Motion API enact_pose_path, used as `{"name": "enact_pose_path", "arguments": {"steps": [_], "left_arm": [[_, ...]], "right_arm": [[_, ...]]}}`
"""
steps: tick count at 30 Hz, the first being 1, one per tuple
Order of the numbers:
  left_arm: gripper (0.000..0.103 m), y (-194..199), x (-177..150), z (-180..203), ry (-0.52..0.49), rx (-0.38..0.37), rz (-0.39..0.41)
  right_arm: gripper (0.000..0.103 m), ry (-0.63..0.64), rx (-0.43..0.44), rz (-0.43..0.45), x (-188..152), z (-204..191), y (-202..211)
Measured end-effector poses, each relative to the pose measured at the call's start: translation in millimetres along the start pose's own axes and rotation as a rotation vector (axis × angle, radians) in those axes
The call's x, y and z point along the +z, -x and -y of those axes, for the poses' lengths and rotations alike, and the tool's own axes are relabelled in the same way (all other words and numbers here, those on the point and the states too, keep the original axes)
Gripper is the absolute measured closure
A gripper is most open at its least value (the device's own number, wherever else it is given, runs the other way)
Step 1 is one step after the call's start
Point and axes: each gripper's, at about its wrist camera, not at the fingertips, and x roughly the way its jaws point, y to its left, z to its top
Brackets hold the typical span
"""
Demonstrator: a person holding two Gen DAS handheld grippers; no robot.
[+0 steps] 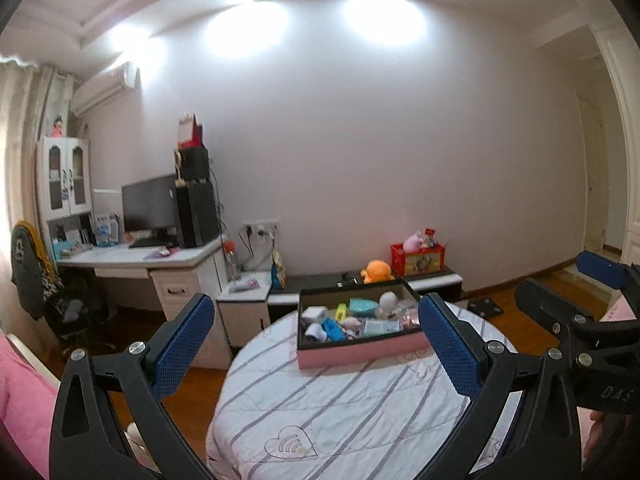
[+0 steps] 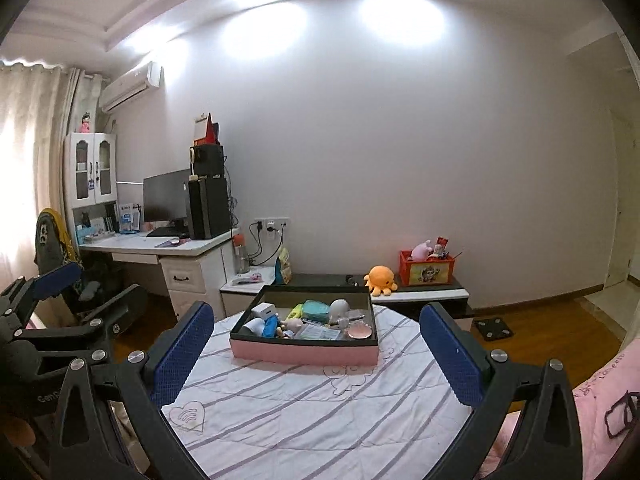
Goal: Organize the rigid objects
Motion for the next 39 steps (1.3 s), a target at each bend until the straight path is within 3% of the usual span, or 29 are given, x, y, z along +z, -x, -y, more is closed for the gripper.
{"name": "enact_pose_path", "arguments": {"steps": [15, 39], "left_arm": [[0.0, 59, 14, -3, 0.016, 0.031, 0.114], [0.0, 66, 16, -3, 0.021, 0.041, 0.132]], "right_arm": [[0.0, 0.036, -0.026, 0.106, 11, -15, 56], [0.0, 0.052, -0.028, 0.129, 14, -16, 62]]}}
